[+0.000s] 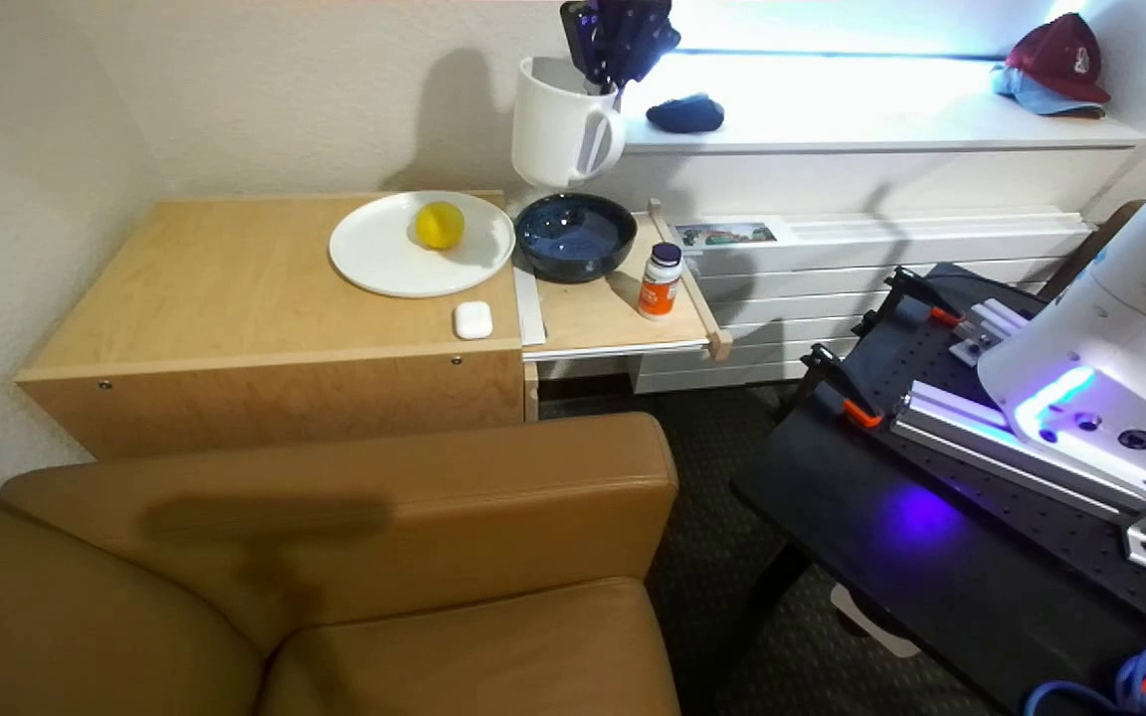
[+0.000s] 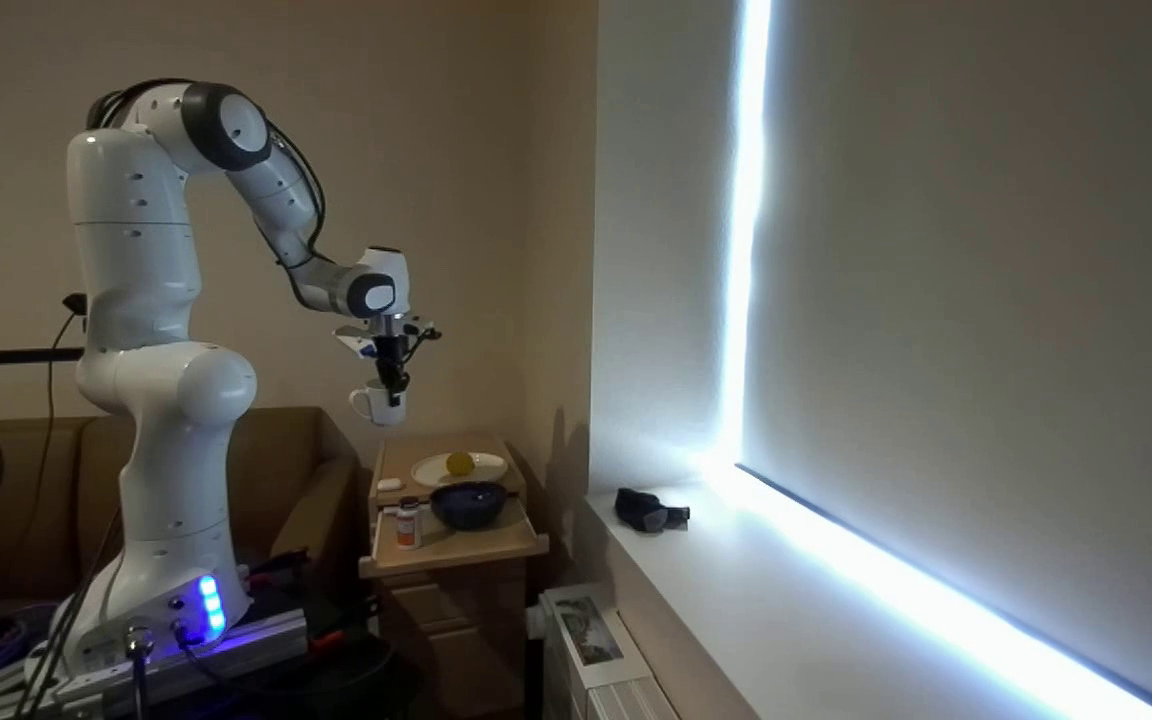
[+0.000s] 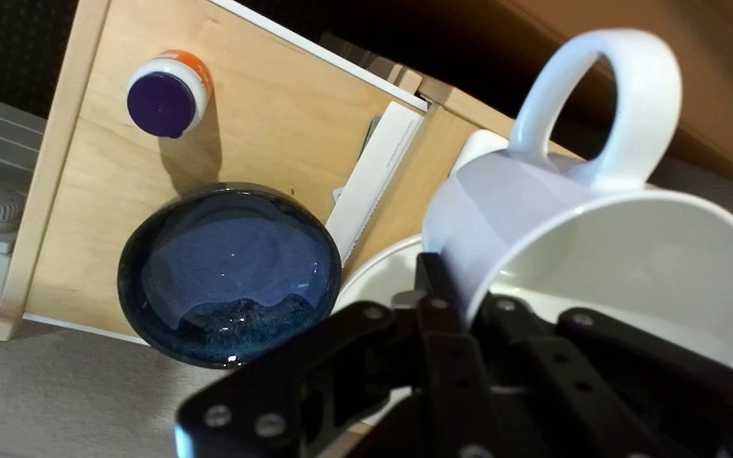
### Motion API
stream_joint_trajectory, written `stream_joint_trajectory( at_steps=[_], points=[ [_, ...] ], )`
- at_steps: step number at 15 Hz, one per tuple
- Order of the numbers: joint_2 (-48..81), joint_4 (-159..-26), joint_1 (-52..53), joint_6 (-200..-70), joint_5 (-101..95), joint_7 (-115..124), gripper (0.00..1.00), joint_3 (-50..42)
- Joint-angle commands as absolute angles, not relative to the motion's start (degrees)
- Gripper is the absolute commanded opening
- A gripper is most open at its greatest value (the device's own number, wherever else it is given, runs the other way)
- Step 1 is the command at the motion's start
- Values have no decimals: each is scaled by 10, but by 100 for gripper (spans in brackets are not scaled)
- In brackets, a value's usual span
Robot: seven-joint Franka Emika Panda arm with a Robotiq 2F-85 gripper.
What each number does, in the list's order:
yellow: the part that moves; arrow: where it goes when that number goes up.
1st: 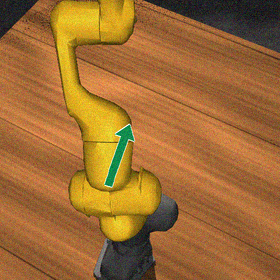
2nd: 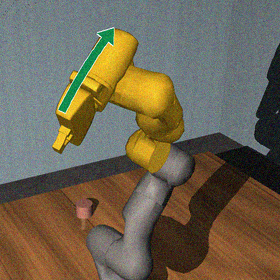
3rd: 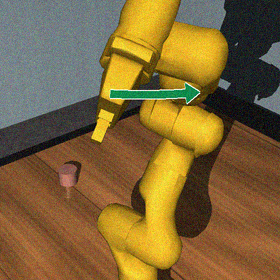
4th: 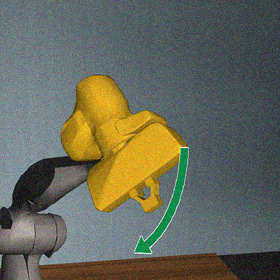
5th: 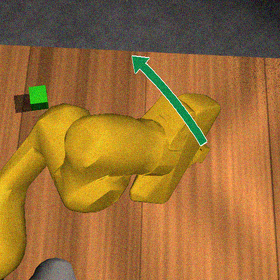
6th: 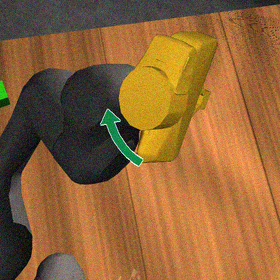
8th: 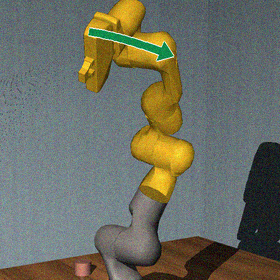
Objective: Move the white mug from the black bowl to the top of the cabinet
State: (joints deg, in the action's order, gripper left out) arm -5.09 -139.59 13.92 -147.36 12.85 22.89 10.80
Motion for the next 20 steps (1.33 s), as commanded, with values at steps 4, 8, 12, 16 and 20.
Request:
stream_joint_trajectory(
  at_steps=[4, 8, 12, 16, 20],
  points=[
    [87, -1278, 160, -1443, 1, 292, 1, 151],
    [189, -1141, 238, -1385, -166, 419, 1, 126],
    [184, -1161, 248, -1406, -150, 417, 5, 124],
    [205, -1152, 232, -1416, -110, 392, 1, 133],
    [291, -1040, 263, -1391, -49, 473, 1, 111]
  ],
)
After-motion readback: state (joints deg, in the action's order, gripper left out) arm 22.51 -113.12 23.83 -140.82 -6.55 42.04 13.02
